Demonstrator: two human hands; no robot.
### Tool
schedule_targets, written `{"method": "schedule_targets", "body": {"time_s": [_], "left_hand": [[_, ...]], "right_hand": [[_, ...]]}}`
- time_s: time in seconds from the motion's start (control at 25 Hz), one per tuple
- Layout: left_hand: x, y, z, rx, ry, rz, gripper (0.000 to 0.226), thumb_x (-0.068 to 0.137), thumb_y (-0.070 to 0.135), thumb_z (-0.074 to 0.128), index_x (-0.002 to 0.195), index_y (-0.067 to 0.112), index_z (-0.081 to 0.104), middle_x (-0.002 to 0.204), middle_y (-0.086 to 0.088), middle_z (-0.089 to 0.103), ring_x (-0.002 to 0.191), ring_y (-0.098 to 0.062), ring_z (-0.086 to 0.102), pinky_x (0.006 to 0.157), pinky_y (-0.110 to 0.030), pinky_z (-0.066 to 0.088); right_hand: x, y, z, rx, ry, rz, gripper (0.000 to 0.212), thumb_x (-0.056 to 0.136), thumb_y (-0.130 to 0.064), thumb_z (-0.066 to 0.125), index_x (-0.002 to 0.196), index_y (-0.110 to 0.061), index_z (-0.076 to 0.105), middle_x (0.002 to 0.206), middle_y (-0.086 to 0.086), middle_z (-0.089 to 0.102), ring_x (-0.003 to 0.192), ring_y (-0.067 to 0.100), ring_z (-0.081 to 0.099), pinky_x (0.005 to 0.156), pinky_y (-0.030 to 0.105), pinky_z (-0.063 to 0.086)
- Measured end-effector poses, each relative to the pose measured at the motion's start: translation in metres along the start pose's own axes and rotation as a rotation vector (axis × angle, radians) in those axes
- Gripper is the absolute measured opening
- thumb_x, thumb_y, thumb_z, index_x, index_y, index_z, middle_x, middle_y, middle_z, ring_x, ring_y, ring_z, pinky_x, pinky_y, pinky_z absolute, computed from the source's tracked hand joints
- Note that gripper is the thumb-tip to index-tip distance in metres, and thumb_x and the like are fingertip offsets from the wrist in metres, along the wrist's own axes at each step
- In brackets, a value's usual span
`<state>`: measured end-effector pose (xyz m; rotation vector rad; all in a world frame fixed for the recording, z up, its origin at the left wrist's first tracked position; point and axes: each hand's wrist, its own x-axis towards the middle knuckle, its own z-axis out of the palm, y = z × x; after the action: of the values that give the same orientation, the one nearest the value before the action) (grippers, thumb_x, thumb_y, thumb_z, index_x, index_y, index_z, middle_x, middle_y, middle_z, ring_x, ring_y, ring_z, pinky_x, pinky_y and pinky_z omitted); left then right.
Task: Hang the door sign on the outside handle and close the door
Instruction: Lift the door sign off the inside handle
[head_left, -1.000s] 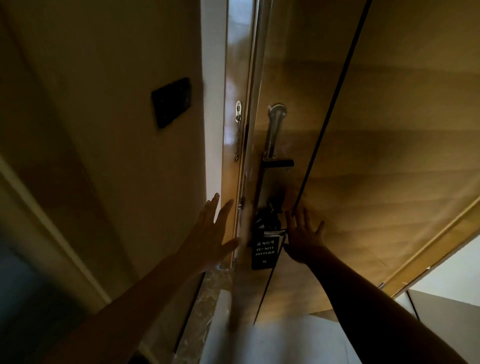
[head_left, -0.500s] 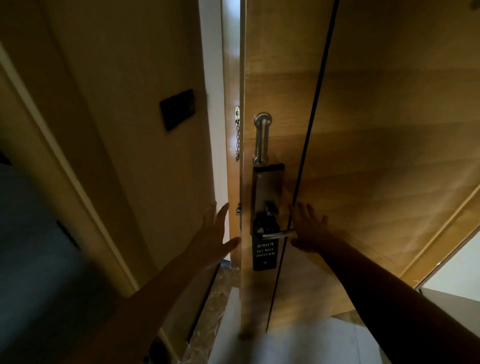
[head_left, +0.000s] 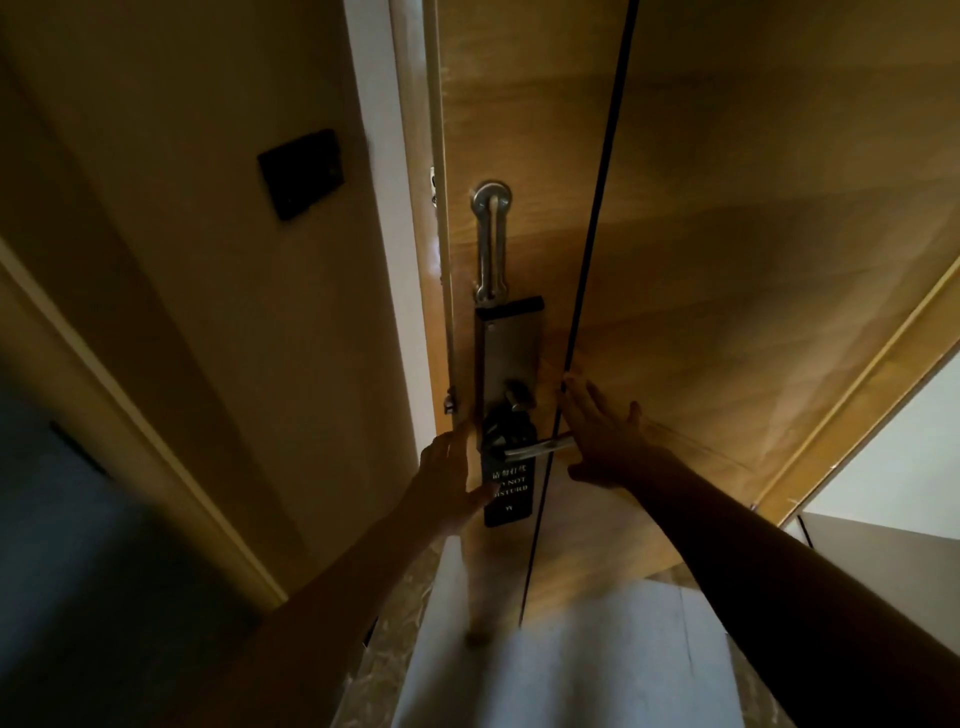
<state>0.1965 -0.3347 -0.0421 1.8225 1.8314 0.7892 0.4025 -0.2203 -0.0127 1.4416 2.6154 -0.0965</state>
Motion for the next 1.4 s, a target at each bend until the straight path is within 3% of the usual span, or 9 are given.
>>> {"method": "schedule_targets", "body": {"time_s": [0.28, 0.4, 0.56, 0.72, 0.84, 1.0, 1.12, 1.28, 1.4], "left_hand": [[0.02, 0.002, 0.021, -0.152, 0.053, -0.055, 0.057, 0.083, 0.024, 0.065, 0.131, 0.018, 0.035, 0.113, 0.007, 0.051, 0.092, -0.002, 0.049, 0.06, -0.006, 0.042], [0.027, 0.0, 0.031, -0.219, 0.112, -0.124, 0.04, 0.085, 0.029, 0.063, 0.118, 0.016, 0.045, 0.101, 0.014, 0.053, 0.088, -0.002, 0.055, 0.06, -0.009, 0.039], [0.032, -0.006, 0.038, -0.107, 0.121, -0.164, 0.02, 0.089, 0.019, 0.057, 0.103, 0.006, 0.058, 0.104, -0.013, 0.067, 0.092, -0.023, 0.064, 0.062, -0.01, 0.037], [0.025, 0.003, 0.036, -0.064, 0.156, -0.087, 0.019, 0.092, 0.014, 0.052, 0.103, 0.001, 0.059, 0.104, -0.018, 0.068, 0.093, -0.031, 0.066, 0.068, -0.018, 0.044], [0.015, 0.012, 0.028, -0.075, 0.171, -0.046, 0.017, 0.092, 0.013, 0.05, 0.105, 0.005, 0.058, 0.088, -0.008, 0.067, 0.071, -0.017, 0.063, 0.049, -0.008, 0.042], [0.012, 0.031, 0.023, -0.106, 0.147, 0.035, 0.01, 0.089, 0.008, 0.053, 0.099, 0.01, 0.058, 0.074, 0.008, 0.055, 0.058, 0.003, 0.052, 0.051, -0.002, 0.042], [0.015, 0.047, 0.028, -0.096, 0.149, 0.03, 0.01, 0.087, 0.009, 0.058, 0.081, 0.016, 0.053, 0.066, 0.011, 0.052, 0.056, -0.001, 0.051, 0.044, -0.009, 0.04], [0.027, 0.062, 0.041, -0.112, 0.141, 0.081, 0.001, 0.086, 0.007, 0.059, 0.085, 0.007, 0.058, 0.064, 0.018, 0.045, 0.057, 0.005, 0.046, 0.054, -0.001, 0.04], [0.04, 0.071, 0.05, -0.126, 0.103, 0.091, 0.015, 0.087, 0.012, 0.058, 0.075, 0.019, 0.052, 0.061, 0.014, 0.046, 0.057, 0.004, 0.047, 0.053, -0.003, 0.039]], "right_hand": [[-0.013, 0.012, -0.012, 0.021, 0.019, -0.048, 0.103, 0.082, -0.034, 0.068, 0.147, -0.025, -0.011, 0.159, 0.004, -0.016, 0.146, 0.027, -0.012, 0.111, 0.07, 0.007], [-0.019, 0.025, -0.014, 0.019, 0.008, -0.033, 0.102, 0.083, -0.033, 0.067, 0.147, -0.025, -0.012, 0.159, 0.004, -0.018, 0.146, 0.027, -0.012, 0.112, 0.07, 0.007], [-0.027, 0.031, -0.016, 0.039, 0.003, -0.008, 0.104, 0.082, -0.03, 0.068, 0.147, -0.024, -0.013, 0.159, 0.003, -0.018, 0.146, 0.027, -0.011, 0.112, 0.07, 0.006], [-0.03, 0.033, -0.016, 0.04, 0.002, 0.003, 0.104, 0.083, -0.029, 0.068, 0.147, -0.022, -0.014, 0.159, 0.004, -0.019, 0.146, 0.028, -0.011, 0.112, 0.07, 0.006], [-0.029, 0.027, -0.017, 0.064, 0.03, 0.012, 0.106, 0.083, -0.031, 0.067, 0.146, -0.02, -0.017, 0.159, 0.005, -0.017, 0.147, 0.028, -0.008, 0.114, 0.067, 0.009], [-0.033, 0.021, -0.015, 0.088, 0.069, -0.009, 0.103, 0.081, -0.029, 0.069, 0.148, -0.016, -0.01, 0.16, 0.012, -0.007, 0.146, 0.033, -0.003, 0.117, 0.058, 0.01], [-0.038, 0.026, -0.016, 0.057, 0.103, -0.012, 0.098, 0.079, -0.028, 0.07, 0.148, -0.015, 0.002, 0.159, 0.014, 0.005, 0.145, 0.034, 0.007, 0.117, 0.057, 0.016], [-0.045, 0.041, -0.018, 0.013, 0.098, 0.015, 0.094, 0.079, -0.031, 0.071, 0.147, -0.012, 0.009, 0.157, 0.014, 0.014, 0.143, 0.034, 0.015, 0.114, 0.057, 0.021], [-0.056, 0.059, -0.017, 0.008, 0.086, 0.046, 0.093, 0.079, -0.03, 0.071, 0.147, -0.013, 0.01, 0.156, 0.014, 0.018, 0.142, 0.034, 0.019, 0.114, 0.055, 0.022]]}}
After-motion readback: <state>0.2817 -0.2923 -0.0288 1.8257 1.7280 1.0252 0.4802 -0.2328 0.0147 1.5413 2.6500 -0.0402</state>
